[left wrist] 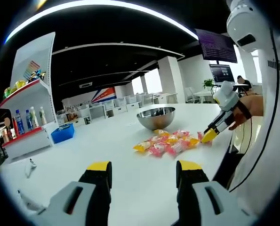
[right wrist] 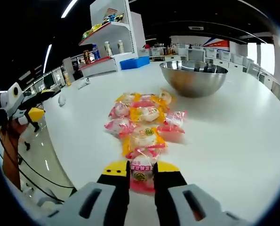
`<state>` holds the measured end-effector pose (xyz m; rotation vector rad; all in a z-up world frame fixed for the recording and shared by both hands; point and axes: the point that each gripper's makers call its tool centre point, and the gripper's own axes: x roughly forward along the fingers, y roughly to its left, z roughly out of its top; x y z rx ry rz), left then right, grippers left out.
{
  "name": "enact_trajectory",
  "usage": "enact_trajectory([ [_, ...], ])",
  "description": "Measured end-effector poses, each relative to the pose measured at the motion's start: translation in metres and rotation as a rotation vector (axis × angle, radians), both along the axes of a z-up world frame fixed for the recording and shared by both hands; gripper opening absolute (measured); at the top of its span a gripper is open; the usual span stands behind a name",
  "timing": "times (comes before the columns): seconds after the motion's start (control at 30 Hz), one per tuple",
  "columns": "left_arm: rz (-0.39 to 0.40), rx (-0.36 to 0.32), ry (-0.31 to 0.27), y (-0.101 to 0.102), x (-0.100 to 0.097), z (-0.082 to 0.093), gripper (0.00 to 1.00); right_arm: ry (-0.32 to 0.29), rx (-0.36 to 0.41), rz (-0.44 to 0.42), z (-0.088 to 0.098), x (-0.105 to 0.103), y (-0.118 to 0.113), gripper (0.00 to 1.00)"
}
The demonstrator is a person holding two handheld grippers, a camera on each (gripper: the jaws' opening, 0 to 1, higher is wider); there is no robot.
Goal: Pick up the marshmallows scattered on the table and place them into the bowl on the table
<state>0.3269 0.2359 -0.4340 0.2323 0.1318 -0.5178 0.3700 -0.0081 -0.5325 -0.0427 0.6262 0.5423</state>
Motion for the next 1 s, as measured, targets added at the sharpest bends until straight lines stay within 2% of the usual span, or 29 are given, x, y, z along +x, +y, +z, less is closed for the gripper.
enact_trajectory([
  [0.53,0.006,0.002,0.0,0.0,-0.001,0.0,0.56,-0.028,0.03,-0.014,0.013,0.002,-0.007,0.19],
  [1.0,0.001,-0.004,-0.001,-0.002,-0.001,-0.001,0.55,-0.103,0.065,-0.041,0.051,0.009,-0.019,0.19],
])
